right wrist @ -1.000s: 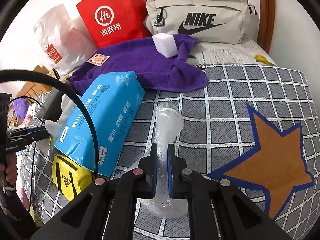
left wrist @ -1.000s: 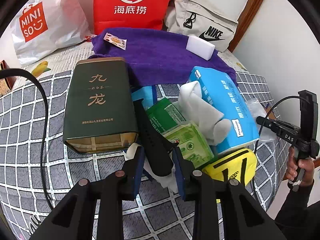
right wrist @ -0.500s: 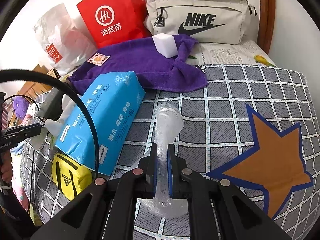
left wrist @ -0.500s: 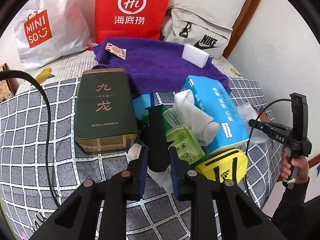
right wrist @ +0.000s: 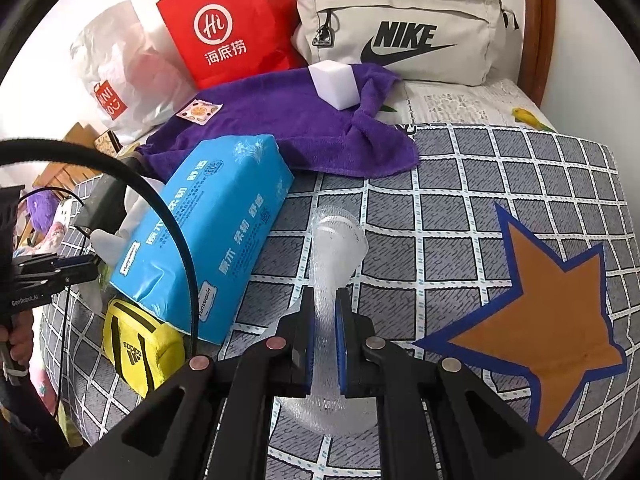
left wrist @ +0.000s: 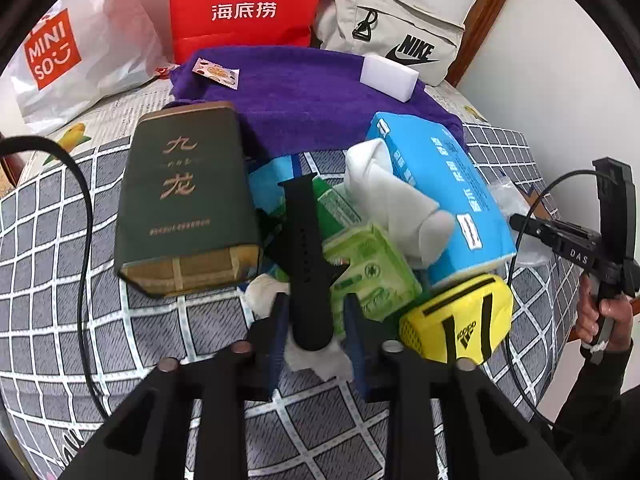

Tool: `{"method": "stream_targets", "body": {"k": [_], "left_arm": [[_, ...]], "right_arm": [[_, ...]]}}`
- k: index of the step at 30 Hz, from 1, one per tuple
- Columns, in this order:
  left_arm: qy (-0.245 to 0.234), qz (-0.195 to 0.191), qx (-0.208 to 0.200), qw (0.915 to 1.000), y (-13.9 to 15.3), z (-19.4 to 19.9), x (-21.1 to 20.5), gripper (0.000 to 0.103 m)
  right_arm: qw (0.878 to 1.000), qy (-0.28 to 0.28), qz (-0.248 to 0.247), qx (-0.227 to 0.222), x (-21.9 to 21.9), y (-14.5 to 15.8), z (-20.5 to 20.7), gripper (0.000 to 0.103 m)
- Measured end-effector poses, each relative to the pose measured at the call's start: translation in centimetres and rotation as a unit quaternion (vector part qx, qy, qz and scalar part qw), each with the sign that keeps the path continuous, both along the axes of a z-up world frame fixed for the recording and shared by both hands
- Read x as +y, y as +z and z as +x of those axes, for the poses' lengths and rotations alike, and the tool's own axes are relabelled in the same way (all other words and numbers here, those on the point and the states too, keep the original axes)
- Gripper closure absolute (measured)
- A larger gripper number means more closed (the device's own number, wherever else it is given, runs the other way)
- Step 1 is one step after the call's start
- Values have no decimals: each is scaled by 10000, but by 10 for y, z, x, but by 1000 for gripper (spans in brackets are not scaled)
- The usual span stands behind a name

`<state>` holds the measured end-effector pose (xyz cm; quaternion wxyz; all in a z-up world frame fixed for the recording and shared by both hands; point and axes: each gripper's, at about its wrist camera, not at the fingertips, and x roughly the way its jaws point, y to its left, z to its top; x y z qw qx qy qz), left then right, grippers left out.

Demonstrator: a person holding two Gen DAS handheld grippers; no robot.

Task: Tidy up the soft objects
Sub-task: 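Hold the clear cup in the right tool while the left tool reaches toward the black strap, then close the left tool on the black strap while the right tool keeps holding the cup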

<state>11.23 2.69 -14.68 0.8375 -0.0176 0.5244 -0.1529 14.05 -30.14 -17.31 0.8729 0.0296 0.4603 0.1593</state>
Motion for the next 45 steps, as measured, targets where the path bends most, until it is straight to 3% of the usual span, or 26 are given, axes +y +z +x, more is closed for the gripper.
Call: {"method": "stream_targets", "body": {"k": [2,5,6,7,8,14,19,25,28,30,31,32,36,39,40,41,42,45], "left_arm": [[-15,-31,33,10000,1,5,-2,66],[-18,52,28,10000,2,12,-5,66],[-16,77,43,10000,1,14,-6,68],[-14,85,45,10000,0,15,-6,78],[-26,70,50,10000,-1,16,-7,81],[39,20,-92,9999,10,9,-2,82],[-288,-30,-239,9993,25,-13,-6,82],[-642,256,-2,9976,13,-40,-6,82],[-598,313,51,9977,6,-41,-2,71],[-518,264,-46,9983,12,-41,0,56],[-498,193,-114,9985,16,-39,1,44],[-478,132,-172,9986,20,-37,1,40],[-497,108,-377,9980,28,-25,-5,40],[-481,148,-202,9985,21,-12,-10,44],[-479,166,-149,9986,18,-8,-12,54],[-493,172,-69,9986,13,-6,-14,74],[-494,201,10,9986,8,-3,-15,82],[-416,265,139,9987,-4,-1,-14,84]], "right_arm": [[10000,-3,15,15,0,0,0,93],[10000,-1,28,28,0,0,0,93],[10000,5,28,34,0,-1,0,93],[10000,8,23,41,0,-1,0,93],[10000,7,20,50,0,-1,0,93],[10000,16,27,57,0,-2,-1,93],[10000,50,18,64,2,-3,-1,93],[10000,71,5,3,2,0,-3,93],[10000,83,4,10,3,-1,-3,93],[9999,119,-10,11,5,-1,-3,93],[9999,130,-18,6,6,0,-3,93],[9999,131,-17,-3,6,0,-3,93],[9999,114,4,-12,5,1,-5,93],[10000,83,13,9,3,0,-5,93],[10000,74,13,19,2,0,-5,93],[10000,62,6,28,1,-1,-5,93],[10000,50,2,30,0,-1,-5,93],[10000,40,9,48,0,-2,-4,93]]}}
